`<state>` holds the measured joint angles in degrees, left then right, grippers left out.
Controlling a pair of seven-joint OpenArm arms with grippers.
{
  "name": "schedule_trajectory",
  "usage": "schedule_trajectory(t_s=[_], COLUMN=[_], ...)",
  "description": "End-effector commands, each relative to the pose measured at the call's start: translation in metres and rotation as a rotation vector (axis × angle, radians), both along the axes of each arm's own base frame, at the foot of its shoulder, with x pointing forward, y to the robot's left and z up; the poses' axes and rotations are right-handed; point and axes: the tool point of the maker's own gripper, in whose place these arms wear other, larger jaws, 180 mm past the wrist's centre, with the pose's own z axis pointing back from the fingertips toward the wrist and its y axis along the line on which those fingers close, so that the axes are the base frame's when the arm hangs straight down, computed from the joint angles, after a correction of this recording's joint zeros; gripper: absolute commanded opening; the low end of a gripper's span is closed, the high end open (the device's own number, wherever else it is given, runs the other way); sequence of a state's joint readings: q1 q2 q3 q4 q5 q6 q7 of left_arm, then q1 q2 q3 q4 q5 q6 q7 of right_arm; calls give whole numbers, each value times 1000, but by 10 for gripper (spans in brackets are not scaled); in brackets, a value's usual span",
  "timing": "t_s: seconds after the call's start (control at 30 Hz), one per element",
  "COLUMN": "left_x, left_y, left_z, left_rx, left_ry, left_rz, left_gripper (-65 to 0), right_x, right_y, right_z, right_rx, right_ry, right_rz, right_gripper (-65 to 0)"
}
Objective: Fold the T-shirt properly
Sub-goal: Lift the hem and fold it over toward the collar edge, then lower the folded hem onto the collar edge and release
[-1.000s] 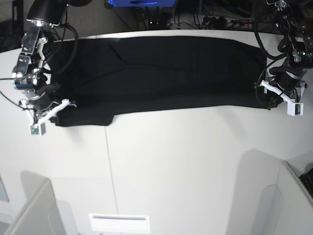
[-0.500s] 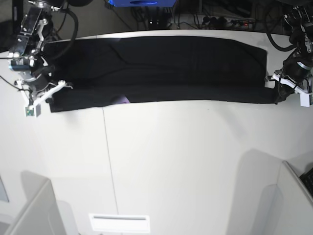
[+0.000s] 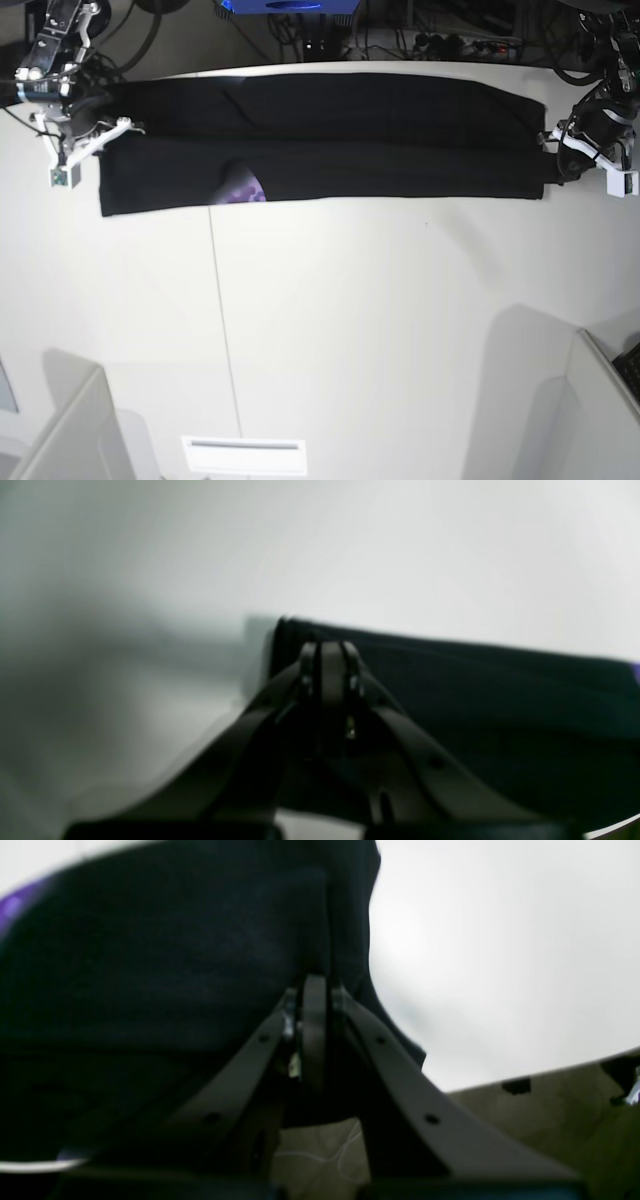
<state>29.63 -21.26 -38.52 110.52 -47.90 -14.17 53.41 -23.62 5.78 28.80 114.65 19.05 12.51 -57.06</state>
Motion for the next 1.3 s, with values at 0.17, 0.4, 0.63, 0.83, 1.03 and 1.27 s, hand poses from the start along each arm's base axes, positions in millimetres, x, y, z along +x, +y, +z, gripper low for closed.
schedule_trajectory(t_s=[0.17, 0.4, 0.63, 0.83, 1.03, 1.27], left_x=[-5, -9, -10, -10, -8, -8], left_y=[10, 12, 12, 7, -15, -13], left_z=[-1, -3, -1, -1, -6, -38], left_rx=[88, 92, 94, 74, -64, -75], left_ry=[12, 19, 18, 5, -31, 15], left_rz=[13, 22, 20, 26, 44, 134], left_gripper=[-650, -650, -248, -92, -476, -650], right_x=[-3, -5, -12, -11, -10, -3], right_y=[7, 4, 0, -11, 17, 22], right_z=[-4, -5, -6, 2, -2, -14], right_rx=[24, 18, 19, 1, 12, 53], right_ry=[-5, 6, 35, -40, -52, -41], right_rz=[-17, -26, -43, -70, 141, 134], right_gripper=[-650, -650, -462, -441, -650, -650])
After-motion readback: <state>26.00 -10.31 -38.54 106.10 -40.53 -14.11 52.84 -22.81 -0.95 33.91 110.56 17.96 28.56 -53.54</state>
